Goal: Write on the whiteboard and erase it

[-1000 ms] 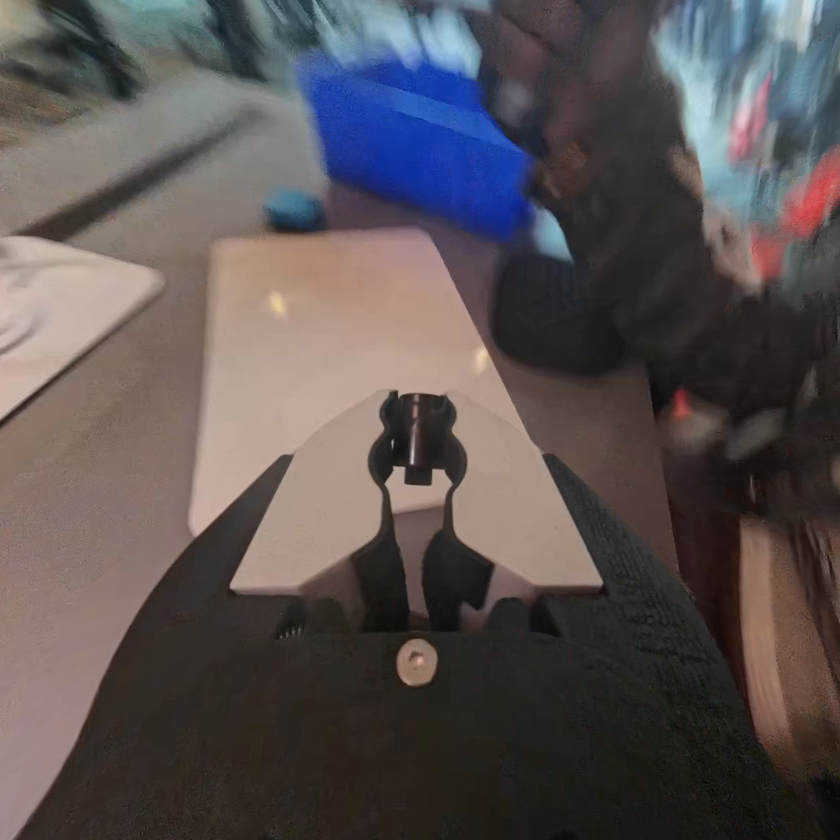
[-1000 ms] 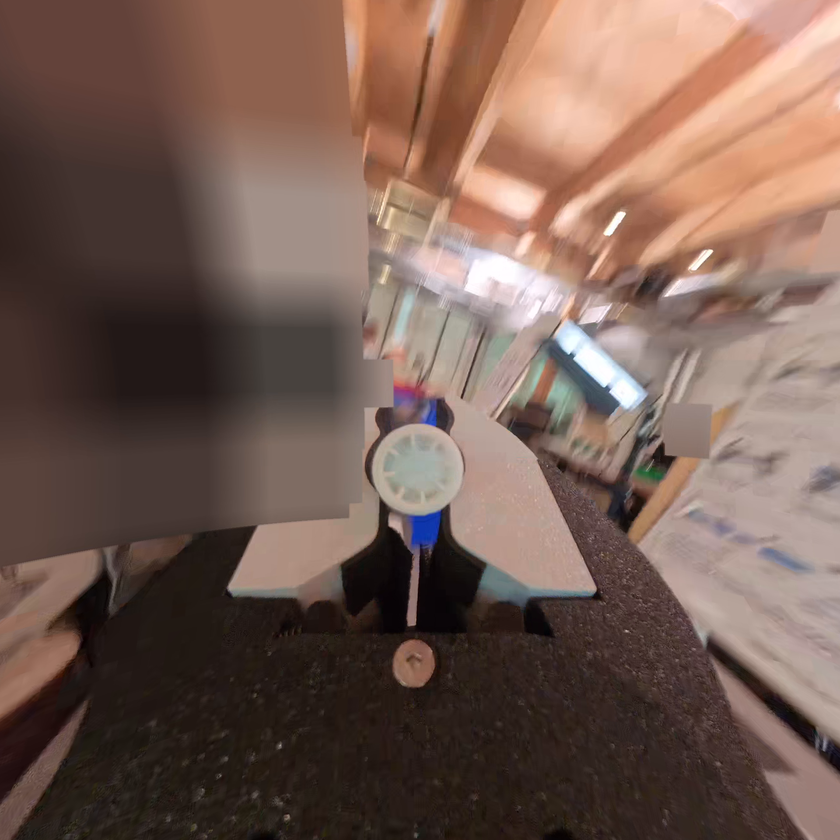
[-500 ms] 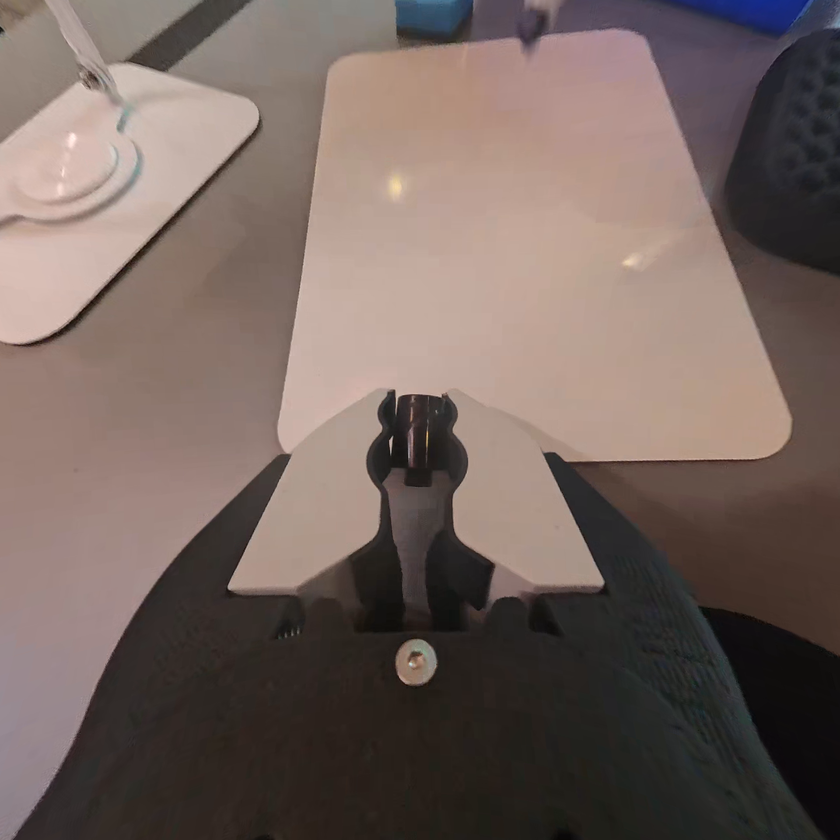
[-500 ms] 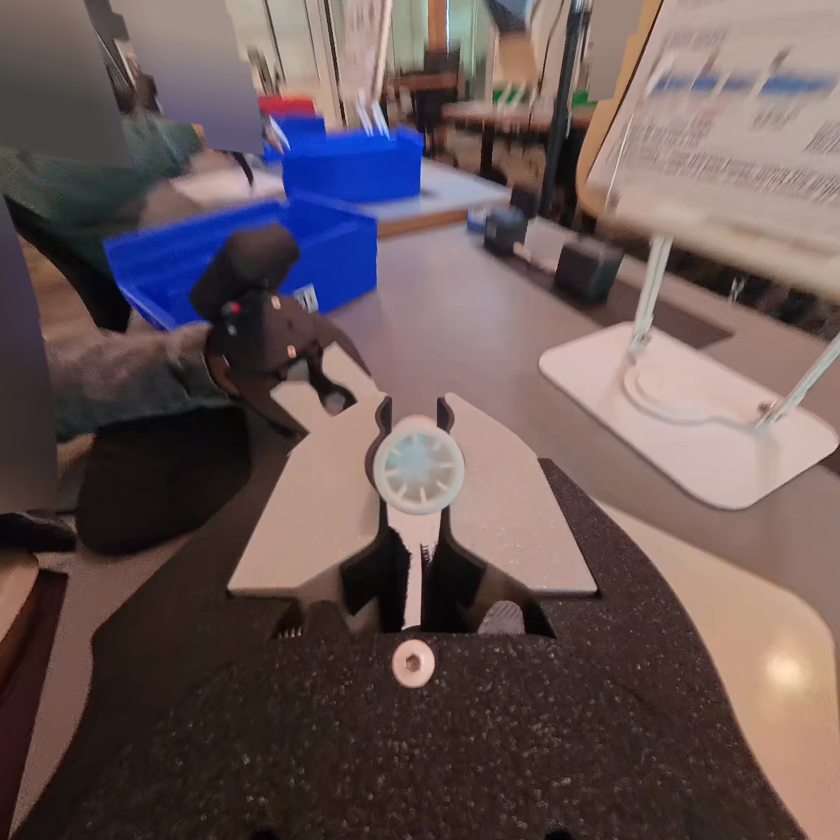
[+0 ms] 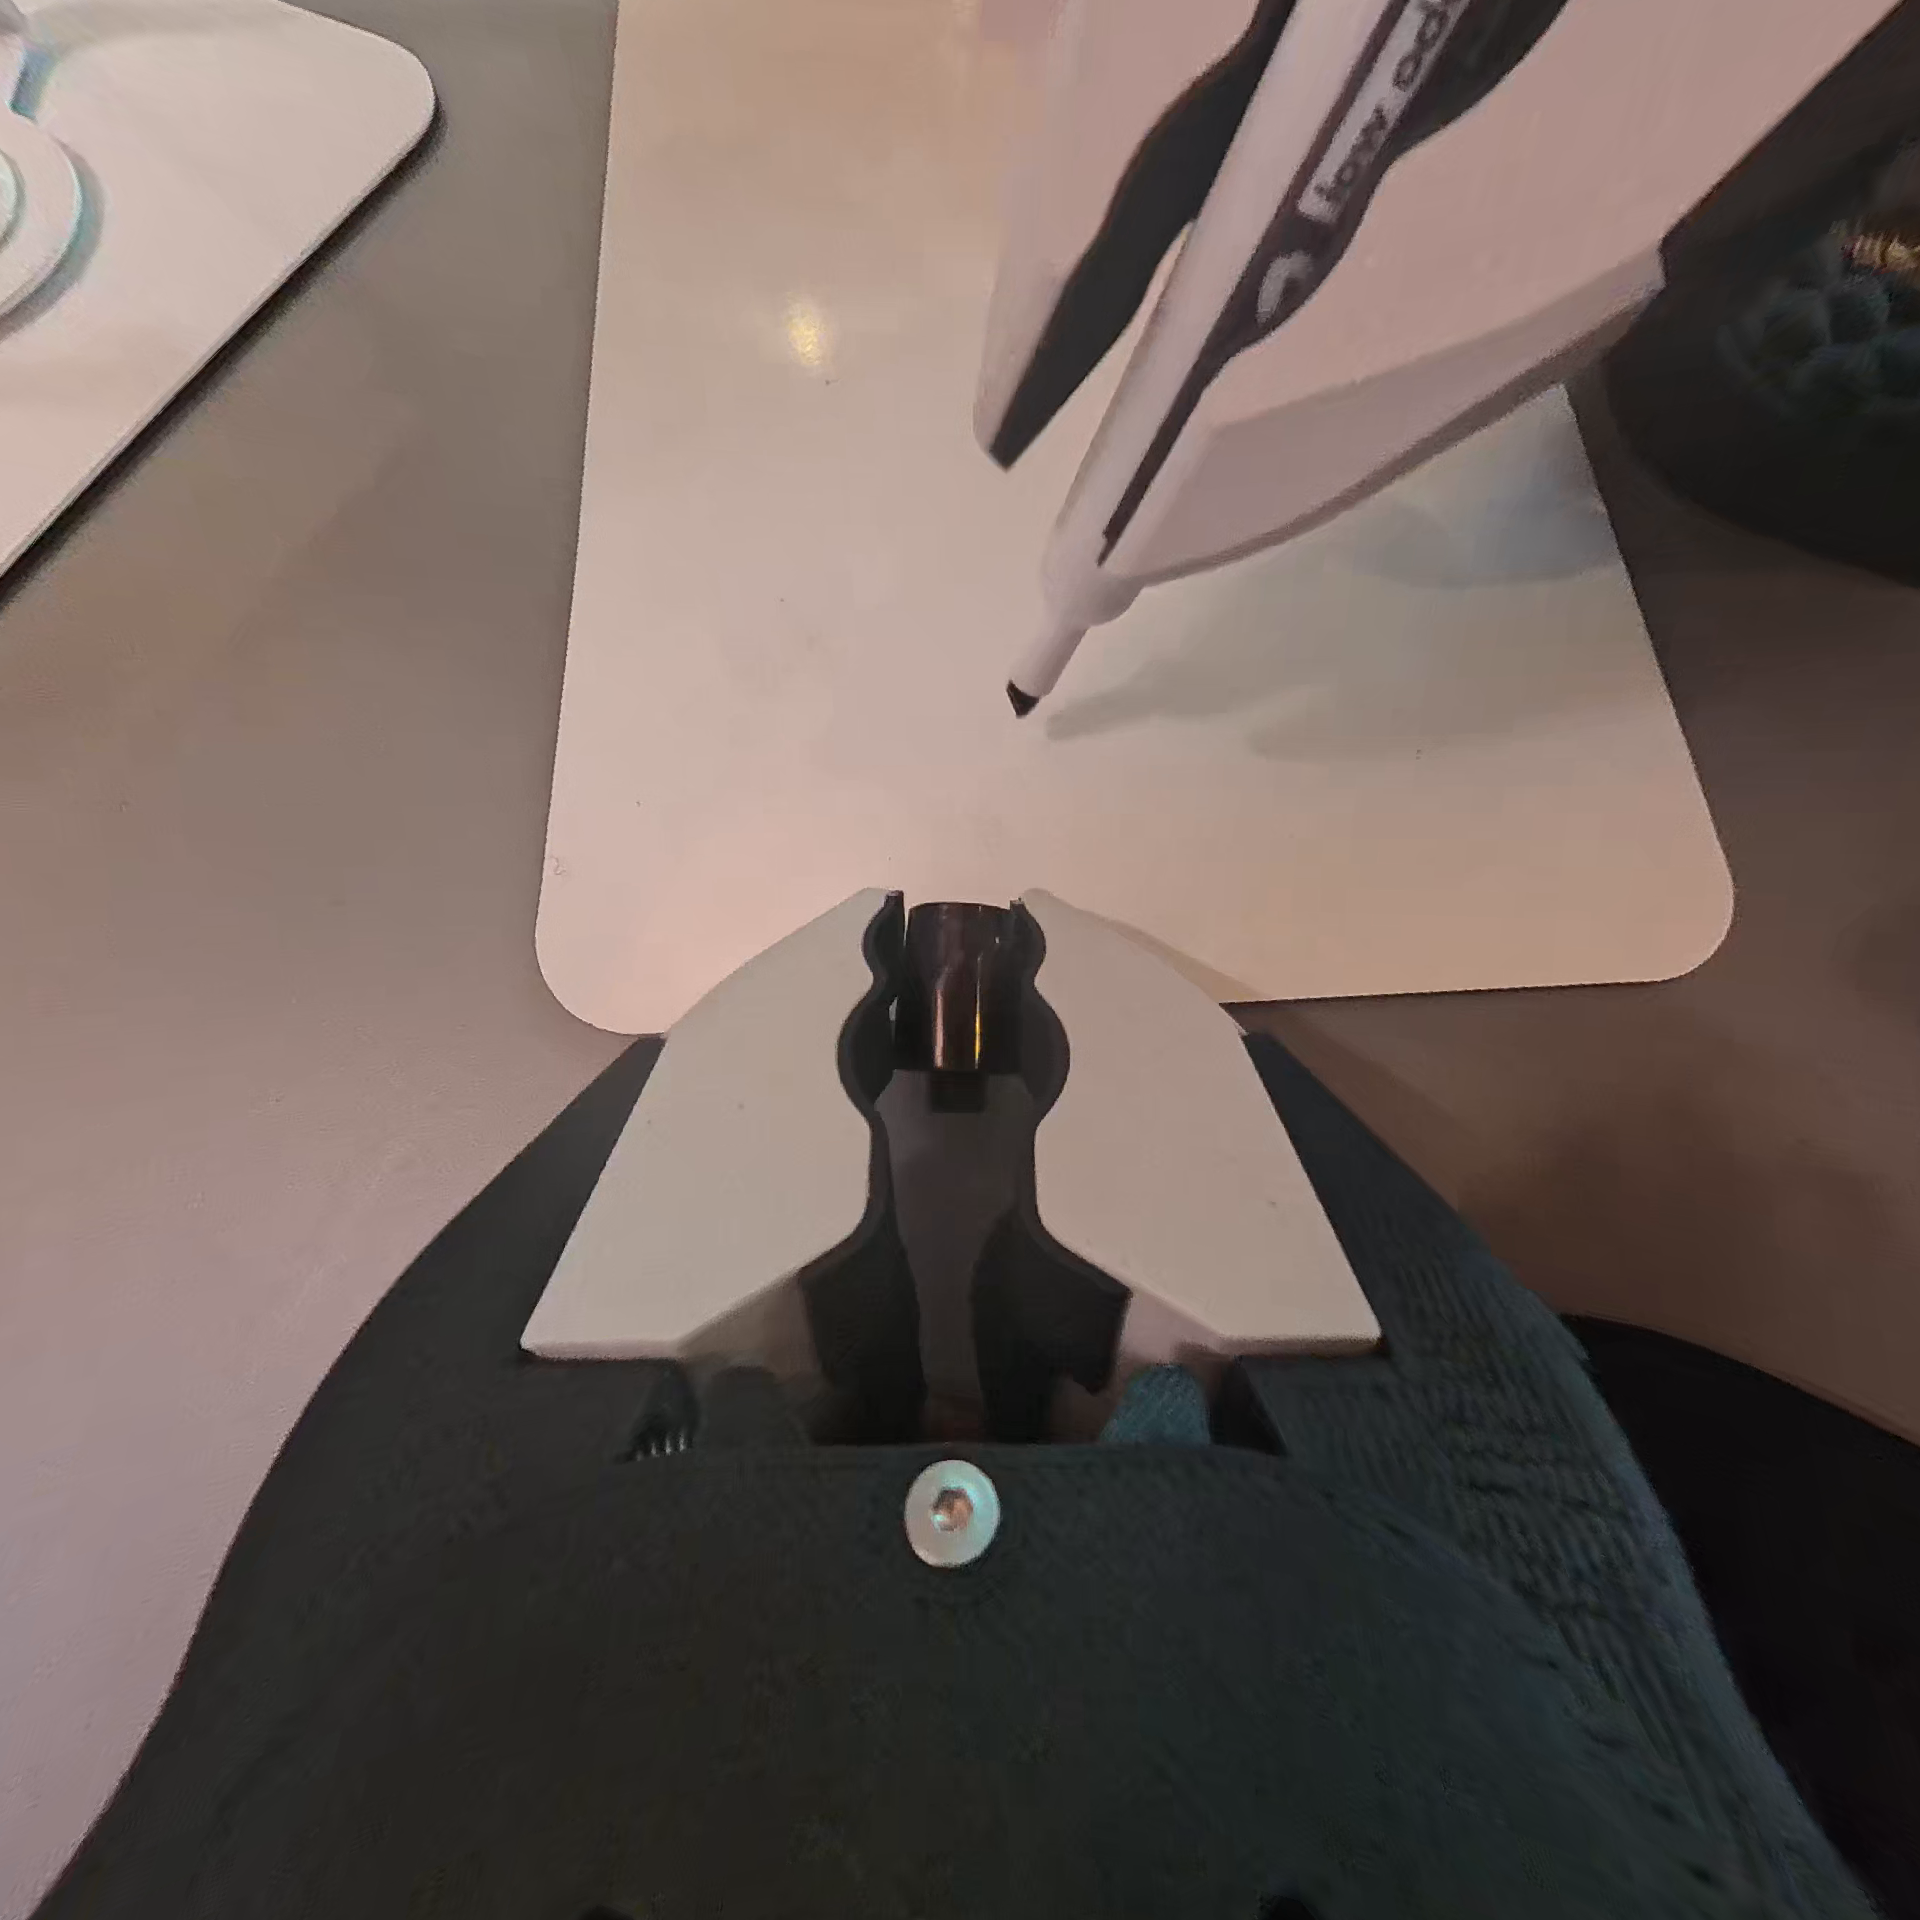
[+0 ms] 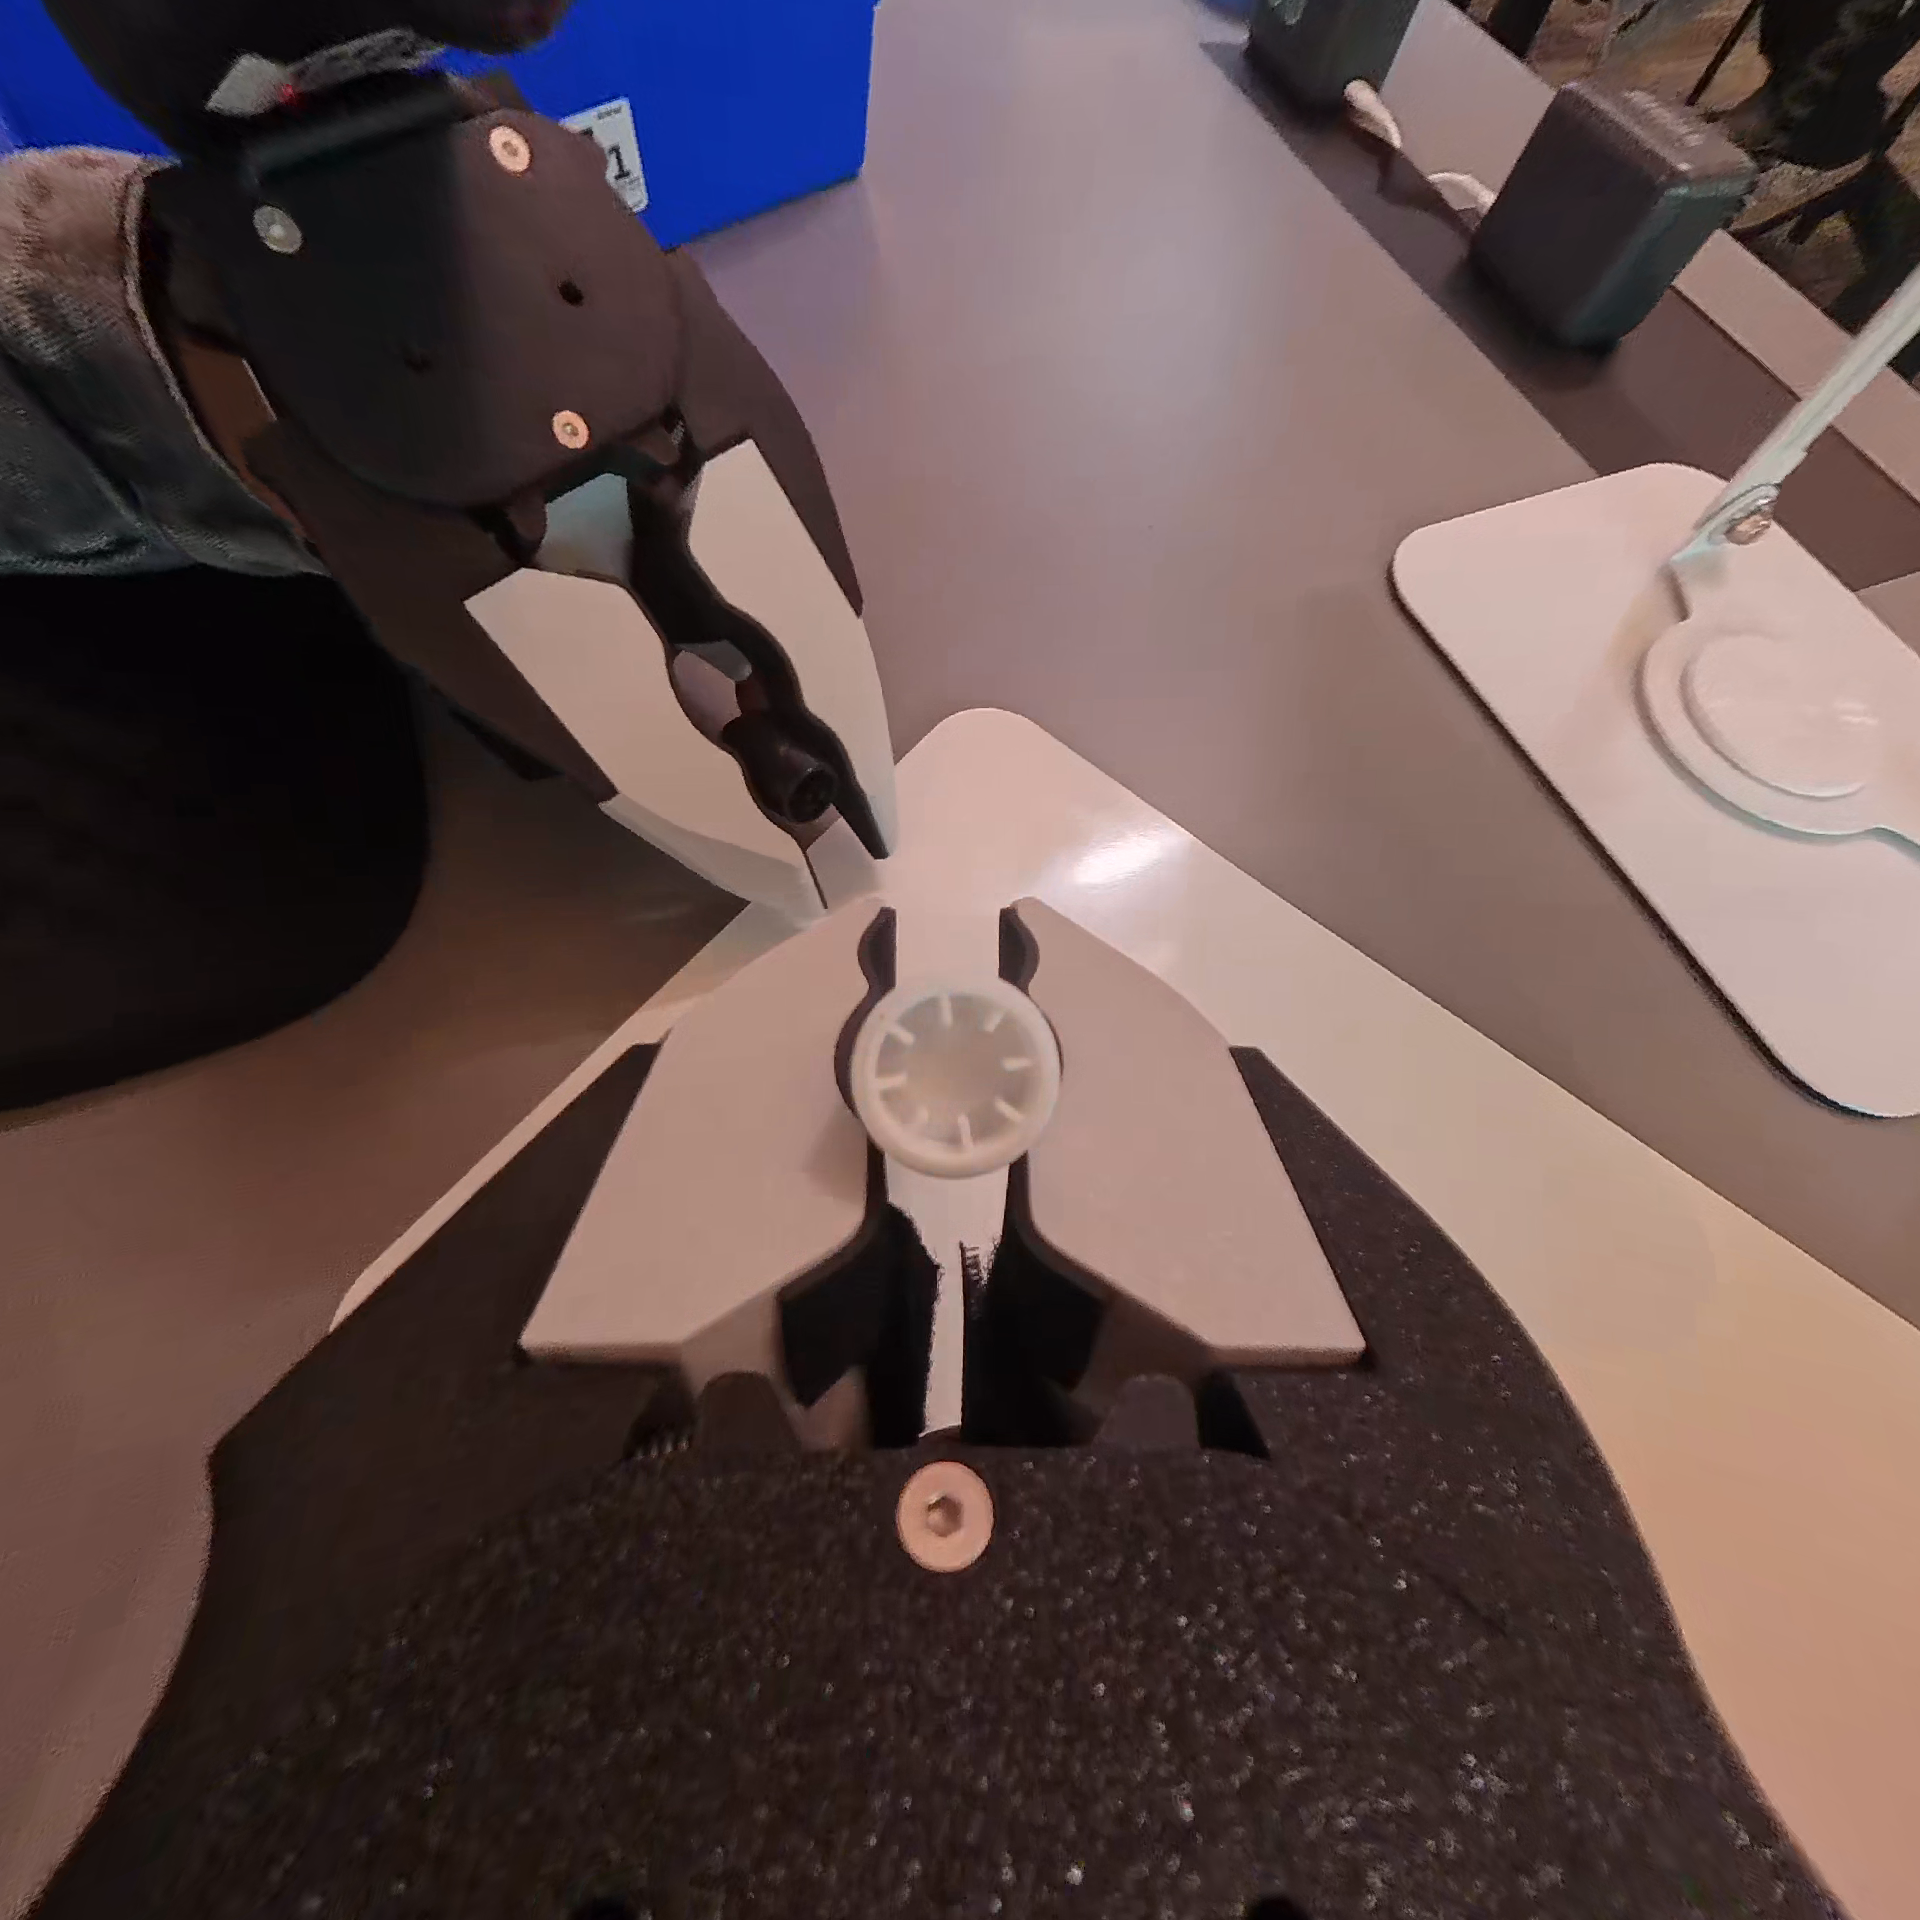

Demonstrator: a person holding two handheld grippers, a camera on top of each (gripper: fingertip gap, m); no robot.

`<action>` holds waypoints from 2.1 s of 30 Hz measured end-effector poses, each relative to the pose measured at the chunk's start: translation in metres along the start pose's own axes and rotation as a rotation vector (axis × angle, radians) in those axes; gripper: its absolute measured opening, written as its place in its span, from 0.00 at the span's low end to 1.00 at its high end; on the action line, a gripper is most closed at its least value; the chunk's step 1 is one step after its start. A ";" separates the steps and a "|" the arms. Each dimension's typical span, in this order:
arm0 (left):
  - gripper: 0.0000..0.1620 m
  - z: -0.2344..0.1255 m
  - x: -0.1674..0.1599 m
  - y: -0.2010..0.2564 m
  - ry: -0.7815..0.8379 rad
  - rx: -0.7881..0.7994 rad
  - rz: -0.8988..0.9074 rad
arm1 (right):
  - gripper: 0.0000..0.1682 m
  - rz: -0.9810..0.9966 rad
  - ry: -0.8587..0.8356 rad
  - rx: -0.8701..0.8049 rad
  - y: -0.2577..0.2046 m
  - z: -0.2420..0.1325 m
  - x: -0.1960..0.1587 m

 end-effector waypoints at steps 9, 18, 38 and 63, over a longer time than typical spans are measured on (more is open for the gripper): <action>0.12 0.003 -0.002 0.002 -0.028 -0.024 0.004 | 0.12 -0.050 -0.045 -0.007 -0.006 0.014 -0.001; 0.12 0.003 -0.002 0.001 -0.026 -0.025 0.001 | 0.11 -0.063 -0.121 0.047 -0.025 0.007 -0.004; 0.12 0.003 -0.002 0.002 -0.023 -0.027 0.003 | 0.11 -0.047 -0.085 -0.054 0.004 0.008 0.003; 0.12 0.003 -0.002 0.002 -0.018 -0.027 0.004 | 0.11 0.035 -0.121 -0.175 0.025 -0.008 -0.009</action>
Point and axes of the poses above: each gripper's, where its closed fingertips meet, z out along the fingers, x out of its top, y = z × x across the jaws, the point moved 8 cm from there along -z, back along the fingers, and after that the axes turned 12 degrees about z, right-handed, at the moved point
